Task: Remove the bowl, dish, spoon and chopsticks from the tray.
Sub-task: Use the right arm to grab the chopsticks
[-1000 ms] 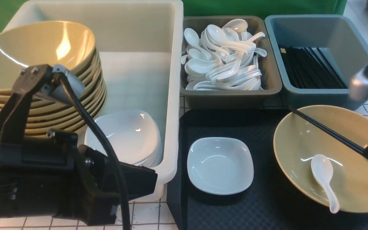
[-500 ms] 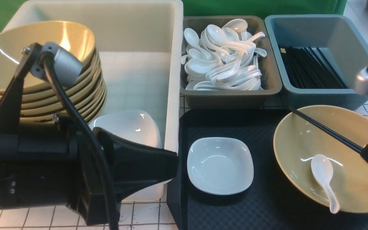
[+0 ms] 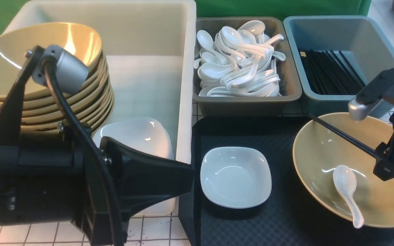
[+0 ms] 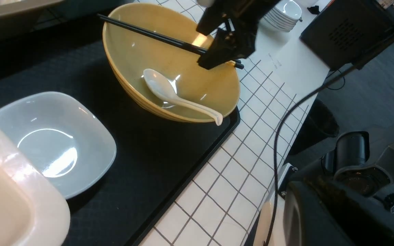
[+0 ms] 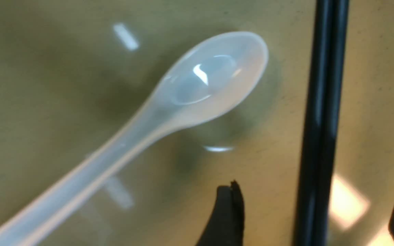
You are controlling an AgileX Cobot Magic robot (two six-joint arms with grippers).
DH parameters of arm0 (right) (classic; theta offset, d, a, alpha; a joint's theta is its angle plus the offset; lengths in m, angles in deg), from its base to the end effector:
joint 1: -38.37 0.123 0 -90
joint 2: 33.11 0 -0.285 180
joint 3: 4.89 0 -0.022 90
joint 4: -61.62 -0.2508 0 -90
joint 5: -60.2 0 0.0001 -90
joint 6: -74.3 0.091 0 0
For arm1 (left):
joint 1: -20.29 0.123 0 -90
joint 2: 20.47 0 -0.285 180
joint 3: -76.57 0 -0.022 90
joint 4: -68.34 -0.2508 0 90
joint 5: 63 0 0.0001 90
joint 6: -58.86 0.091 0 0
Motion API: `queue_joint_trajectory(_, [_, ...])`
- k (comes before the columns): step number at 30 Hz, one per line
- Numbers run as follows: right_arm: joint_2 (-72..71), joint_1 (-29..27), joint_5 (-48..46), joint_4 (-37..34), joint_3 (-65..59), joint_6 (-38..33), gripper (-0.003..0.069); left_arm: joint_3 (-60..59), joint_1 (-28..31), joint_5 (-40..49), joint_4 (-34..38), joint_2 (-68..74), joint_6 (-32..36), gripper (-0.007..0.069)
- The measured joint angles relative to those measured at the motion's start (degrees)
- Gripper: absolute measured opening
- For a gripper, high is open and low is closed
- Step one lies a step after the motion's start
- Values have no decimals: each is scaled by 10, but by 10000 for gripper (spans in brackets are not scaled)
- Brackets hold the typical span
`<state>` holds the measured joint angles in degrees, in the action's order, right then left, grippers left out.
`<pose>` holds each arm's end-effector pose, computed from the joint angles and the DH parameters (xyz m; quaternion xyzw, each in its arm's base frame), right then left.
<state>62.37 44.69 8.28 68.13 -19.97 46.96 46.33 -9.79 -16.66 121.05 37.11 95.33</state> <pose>0.2963 0.0246 0.2528 -0.3123 0.9364 -0.0764 0.1405 0.1132 -0.1262 0.3576 0.3214 0.7763 -0.3951 0.3716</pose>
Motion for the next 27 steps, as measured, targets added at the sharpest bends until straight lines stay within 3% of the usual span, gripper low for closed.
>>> queue_joint_trajectory(5, [41,0,6,17,0,0,565,0,0,7,0,0,0,-1])
queue_joint_trajectory(10, [59,0,-1,19,0,0,486,0,0,4,0,0,2,-1])
queue_joint_trajectory(19, [58,0,-33,19,3,-12,115,0,0,-25,2,0,5,-1])
queue_joint_trajectory(23, [32,0,-56,19,15,-7,107,0,0,-46,22,0,22,-1])
queue_joint_trajectory(27, [-17,0,-90,7,55,41,107,0,0,-63,65,0,80,-1])
